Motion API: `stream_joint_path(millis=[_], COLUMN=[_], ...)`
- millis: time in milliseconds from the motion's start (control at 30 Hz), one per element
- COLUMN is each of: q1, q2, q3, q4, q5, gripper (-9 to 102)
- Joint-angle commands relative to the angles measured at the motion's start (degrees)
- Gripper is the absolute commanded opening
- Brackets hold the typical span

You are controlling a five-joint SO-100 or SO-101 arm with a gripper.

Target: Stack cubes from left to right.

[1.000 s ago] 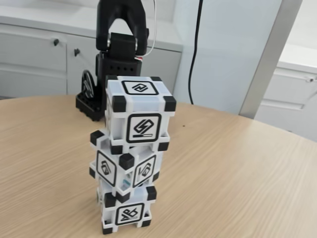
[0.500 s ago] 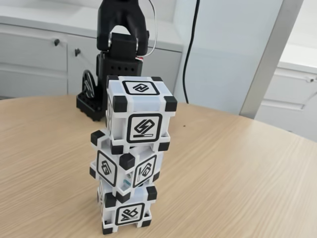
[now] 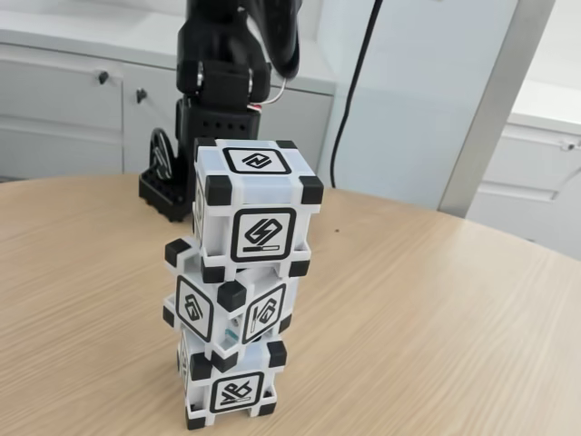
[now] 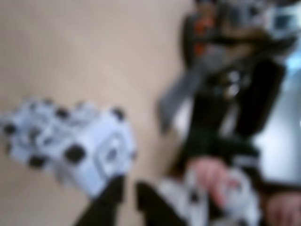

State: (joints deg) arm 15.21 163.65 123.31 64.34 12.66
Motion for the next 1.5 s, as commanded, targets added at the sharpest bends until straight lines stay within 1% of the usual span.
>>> stream_joint_path(millis=[0, 200, 333, 500, 600, 833, 1067, 1167, 1300, 1400, 1467], q1=[-5.3, -20.4, -23.7, -23.7, -23.6, -23.5, -22.9, -18.8, -10.7, -6.2, -4.5], q2=[5.0, 5.3, 5.4, 6.2, 6.3, 6.3, 6.3, 6.3, 6.2, 6.2, 6.2], q3=[1.4, 1.6, 3.6, 13.7, 20.0, 28.0, 33.0, 33.1, 34.5, 34.9, 34.9], q4=[-2.6, -2.3, -2.3, -3.0, -3.3, -3.3, -4.0, -4.9, -4.9, -4.5, -4.0], q5=[-3.3, -4.5, -1.9, -2.0, -2.6, -0.3, -3.3, -5.4, -8.5, -8.6, -6.0], gripper=[0, 0, 0, 0, 0, 0, 2, 1, 1, 3, 4])
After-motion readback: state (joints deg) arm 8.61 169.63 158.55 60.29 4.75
